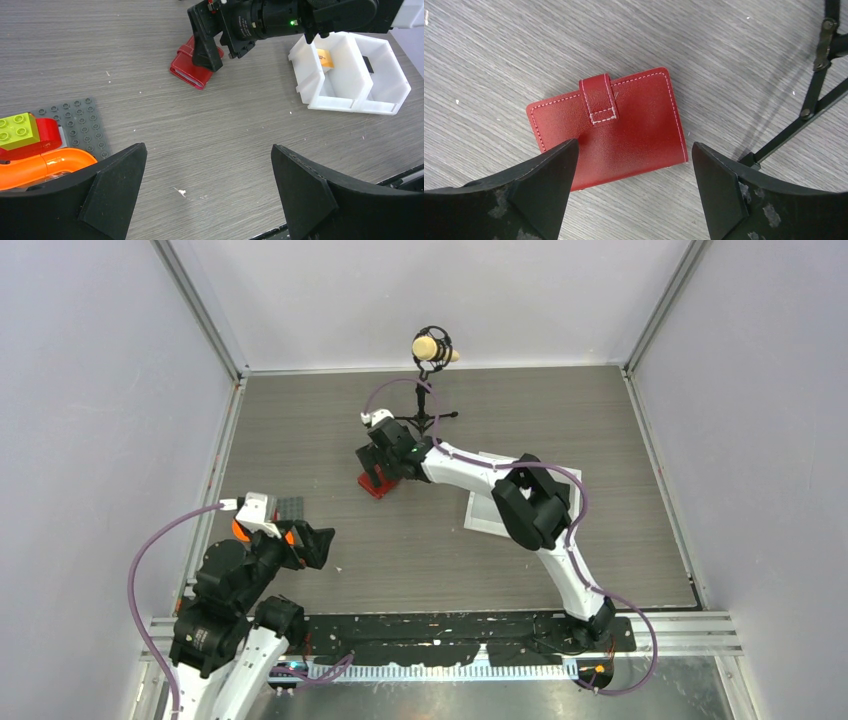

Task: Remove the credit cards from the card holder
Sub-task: Open the card holder at the center of the board.

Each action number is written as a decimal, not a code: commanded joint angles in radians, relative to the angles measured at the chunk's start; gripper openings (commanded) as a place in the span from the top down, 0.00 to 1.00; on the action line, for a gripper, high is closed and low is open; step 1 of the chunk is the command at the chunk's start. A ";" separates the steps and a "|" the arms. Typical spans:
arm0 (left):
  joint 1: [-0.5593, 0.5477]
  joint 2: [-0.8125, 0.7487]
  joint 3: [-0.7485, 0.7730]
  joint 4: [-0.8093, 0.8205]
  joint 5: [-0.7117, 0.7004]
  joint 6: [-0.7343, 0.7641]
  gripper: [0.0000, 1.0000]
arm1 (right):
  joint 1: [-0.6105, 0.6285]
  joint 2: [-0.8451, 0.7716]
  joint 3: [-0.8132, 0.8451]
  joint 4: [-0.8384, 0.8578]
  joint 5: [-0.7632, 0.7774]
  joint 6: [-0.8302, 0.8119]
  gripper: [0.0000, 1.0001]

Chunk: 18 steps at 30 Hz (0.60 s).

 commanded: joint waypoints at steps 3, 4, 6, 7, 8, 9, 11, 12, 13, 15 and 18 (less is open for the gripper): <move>0.004 -0.006 -0.006 0.033 0.012 0.010 0.00 | -0.021 0.031 0.060 -0.038 -0.090 -0.052 0.08; 0.004 -0.006 -0.008 0.035 0.015 0.012 0.00 | -0.022 0.032 0.061 -0.040 -0.100 -0.055 0.08; 0.004 -0.005 -0.009 0.036 0.015 0.013 0.00 | -0.027 0.031 0.055 -0.040 -0.124 -0.063 0.09; 0.004 -0.003 -0.009 0.037 0.015 0.013 0.00 | -0.027 0.030 0.052 -0.038 -0.145 -0.074 0.10; 0.004 0.002 -0.010 0.038 0.017 0.013 0.00 | -0.027 0.028 0.041 -0.033 -0.159 -0.082 0.13; 0.004 0.007 -0.010 0.038 0.018 0.015 0.00 | -0.027 0.021 0.034 -0.029 -0.182 -0.095 0.15; 0.004 0.023 -0.010 0.038 0.026 0.016 0.00 | -0.027 0.007 -0.007 -0.013 -0.223 -0.105 0.23; 0.004 0.031 -0.011 0.038 0.029 0.017 0.00 | -0.027 -0.002 -0.022 0.003 -0.239 -0.106 0.30; 0.004 0.041 -0.010 0.037 0.030 0.017 0.01 | -0.027 -0.020 -0.059 0.013 -0.245 -0.108 0.34; 0.004 0.061 -0.008 0.033 0.033 0.017 0.01 | -0.027 -0.052 -0.110 0.041 -0.258 -0.107 0.44; 0.004 0.087 -0.007 0.033 0.038 0.016 0.02 | -0.026 -0.115 -0.189 0.086 -0.266 -0.099 0.59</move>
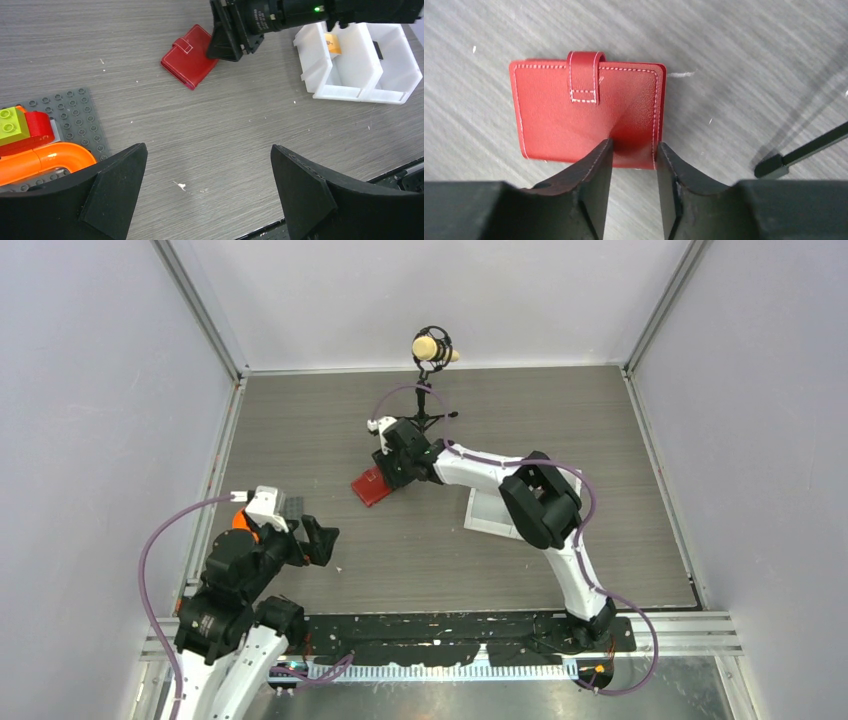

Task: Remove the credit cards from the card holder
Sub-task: Open the card holder at the center of the board.

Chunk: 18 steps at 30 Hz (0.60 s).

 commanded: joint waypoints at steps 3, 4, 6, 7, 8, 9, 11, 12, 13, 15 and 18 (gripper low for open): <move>0.004 0.055 0.002 0.030 0.019 0.007 0.03 | 0.011 -0.154 -0.200 0.072 -0.040 -0.009 0.74; 0.004 0.059 0.002 0.029 0.018 0.006 0.04 | 0.011 -0.190 -0.222 0.083 -0.028 -0.007 0.83; 0.004 0.064 0.002 0.028 0.014 0.001 0.04 | 0.011 -0.253 -0.293 0.117 -0.014 -0.009 0.93; 0.004 0.065 0.001 0.028 0.012 -0.002 0.04 | 0.011 -0.274 -0.333 0.132 -0.009 -0.010 0.94; 0.004 0.064 0.001 0.029 0.011 -0.004 0.04 | 0.011 -0.315 -0.351 0.136 0.001 -0.013 0.94; 0.004 0.064 0.001 0.029 0.007 -0.005 0.04 | 0.011 -0.335 -0.386 0.140 0.004 -0.015 0.95; 0.004 0.063 -0.001 0.029 -0.001 -0.009 0.04 | 0.011 -0.395 -0.431 0.137 0.052 -0.022 0.95; 0.004 0.063 -0.001 0.028 -0.005 -0.009 0.04 | 0.011 -0.432 -0.444 0.132 0.065 -0.026 0.95; 0.004 0.062 -0.001 0.025 -0.008 -0.010 0.04 | 0.013 -0.451 -0.464 0.110 0.100 -0.028 0.95; 0.004 0.060 0.001 0.021 -0.014 -0.012 0.04 | 0.016 -0.511 -0.477 0.059 0.171 -0.033 0.95; 0.004 0.056 -0.002 0.024 -0.022 -0.014 0.04 | 0.031 -0.559 -0.483 -0.014 0.275 -0.064 0.95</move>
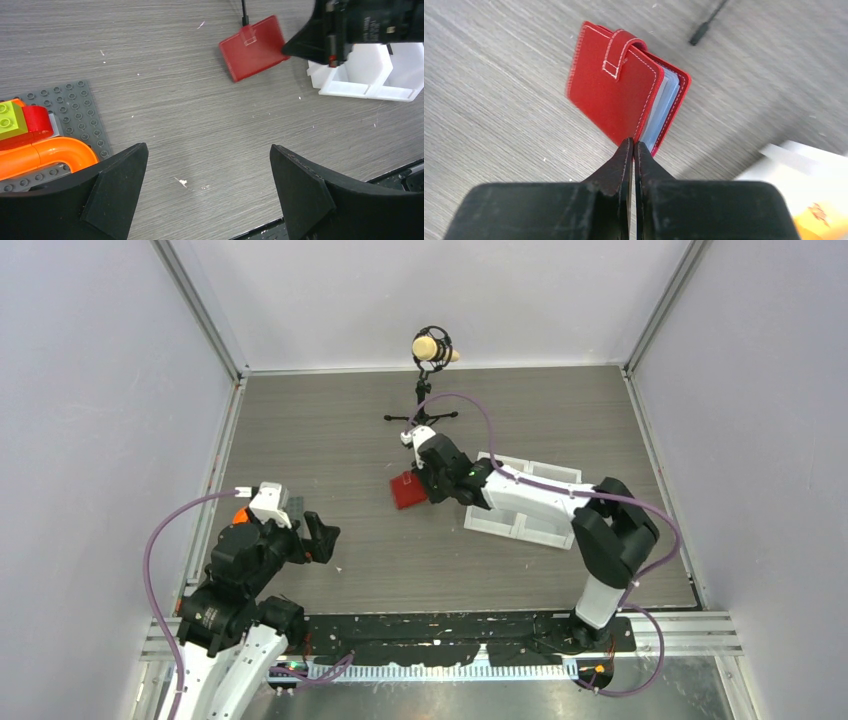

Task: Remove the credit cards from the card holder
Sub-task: Open the card holder at the center of the board.

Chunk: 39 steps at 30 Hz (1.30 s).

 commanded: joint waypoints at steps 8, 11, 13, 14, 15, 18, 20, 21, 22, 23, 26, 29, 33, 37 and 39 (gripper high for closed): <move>0.003 -0.024 0.013 -0.001 -0.101 -0.014 0.03 | 0.135 -0.096 0.105 -0.368 0.622 -0.153 0.95; 0.004 -0.049 0.016 -0.007 -0.156 -0.025 0.03 | 0.184 -0.047 0.141 -0.424 0.706 -0.184 0.95; 0.003 -0.066 0.023 -0.017 -0.189 -0.026 0.03 | 0.232 -0.017 0.155 -0.452 0.729 -0.196 0.95; 0.004 -0.074 0.025 -0.022 -0.205 -0.027 0.03 | 0.261 0.003 0.163 -0.466 0.732 -0.198 0.95; 0.004 -0.084 0.027 -0.025 -0.220 -0.029 0.02 | 0.277 0.014 0.167 -0.471 0.733 -0.196 0.95; 0.004 -0.113 0.027 -0.029 -0.253 -0.038 0.01 | 0.353 0.062 0.188 -0.490 0.702 -0.181 0.94; 0.004 -0.121 0.027 -0.030 -0.264 -0.048 0.01 | 0.396 0.077 0.199 -0.492 0.662 -0.167 0.92; 0.004 -0.122 0.027 -0.030 -0.265 -0.050 0.01 | 0.409 0.080 0.205 -0.491 0.647 -0.162 0.92; 0.004 -0.118 0.030 -0.032 -0.265 -0.051 0.01 | 0.438 0.082 0.206 -0.490 0.617 -0.151 0.90; 0.004 -0.114 0.032 -0.036 -0.266 -0.052 0.00 | 0.464 0.080 0.207 -0.488 0.583 -0.147 0.87; 0.004 -0.097 0.040 -0.047 -0.267 -0.052 0.00 | 0.505 0.048 0.190 -0.475 0.488 -0.134 0.81; 0.004 -0.084 0.040 -0.049 -0.262 -0.051 0.00 | 0.518 -0.027 0.139 -0.443 0.358 -0.113 0.75; 0.004 -0.087 0.036 -0.041 -0.258 -0.046 0.00 | 0.510 -0.120 0.069 -0.373 0.257 -0.075 0.71; 0.004 -0.103 0.039 -0.038 -0.297 -0.049 0.00 | 0.454 -0.177 -0.002 -0.276 0.173 0.013 0.68; 0.004 -0.110 0.035 -0.032 -0.258 -0.048 0.00 | 0.411 -0.200 -0.045 -0.216 0.143 0.067 0.66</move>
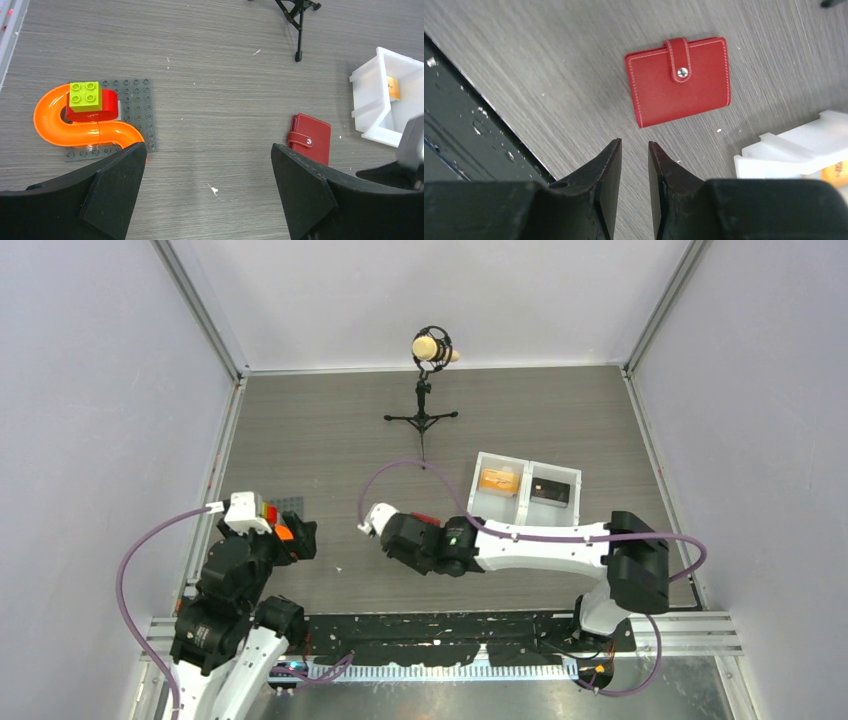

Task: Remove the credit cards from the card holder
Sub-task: Open the card holder at the center of the board.

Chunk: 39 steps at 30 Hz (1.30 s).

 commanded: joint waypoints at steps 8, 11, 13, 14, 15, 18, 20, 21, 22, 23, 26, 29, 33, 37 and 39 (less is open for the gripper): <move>0.004 0.120 0.021 0.038 0.205 -0.075 0.09 | -0.243 -0.104 -0.148 0.272 -0.117 0.415 0.62; 0.004 0.206 0.005 0.072 0.284 -0.099 0.15 | -0.317 -0.121 -0.213 0.330 -0.158 0.568 0.60; 0.004 0.262 -0.005 0.101 0.332 -0.113 0.20 | -0.342 -0.133 -0.261 0.377 -0.173 0.634 0.59; 0.004 0.290 -0.013 0.118 0.353 -0.124 0.21 | -0.346 -0.136 -0.278 0.384 -0.164 0.651 0.58; 0.003 0.314 -0.023 0.139 0.373 -0.135 0.22 | -0.347 -0.136 -0.282 0.388 -0.159 0.681 0.58; -0.011 0.373 -0.061 0.218 0.413 -0.174 0.24 | -0.347 -0.117 -0.292 0.371 -0.134 0.751 0.58; -0.034 0.399 -0.090 0.264 0.403 -0.197 0.25 | -0.346 -0.090 -0.304 0.379 -0.146 0.792 0.58; -0.048 0.404 -0.100 0.282 0.394 -0.205 0.25 | -0.346 -0.074 -0.310 0.387 -0.153 0.813 0.58; -0.060 0.406 -0.109 0.296 0.384 -0.210 0.25 | -0.346 -0.064 -0.326 0.418 -0.168 0.821 0.58; -0.070 0.410 -0.116 0.307 0.374 -0.214 0.25 | -0.346 -0.061 -0.335 0.431 -0.174 0.833 0.58; -0.083 0.429 -0.133 0.327 0.363 -0.220 0.25 | -0.345 -0.050 -0.359 0.472 -0.165 0.856 0.58; -0.090 0.457 -0.150 0.345 0.372 -0.226 0.26 | -0.344 -0.035 -0.359 0.472 -0.151 0.868 0.58; -0.105 0.480 -0.172 0.366 0.376 -0.228 0.26 | -0.342 -0.019 -0.357 0.467 -0.133 0.893 0.58; -0.115 0.483 -0.194 0.389 0.372 -0.233 0.27 | -0.341 0.001 -0.355 0.473 -0.127 0.900 0.57; -0.117 0.487 -0.203 0.401 0.369 -0.236 0.29 | -0.340 0.014 -0.356 0.487 -0.134 0.899 0.57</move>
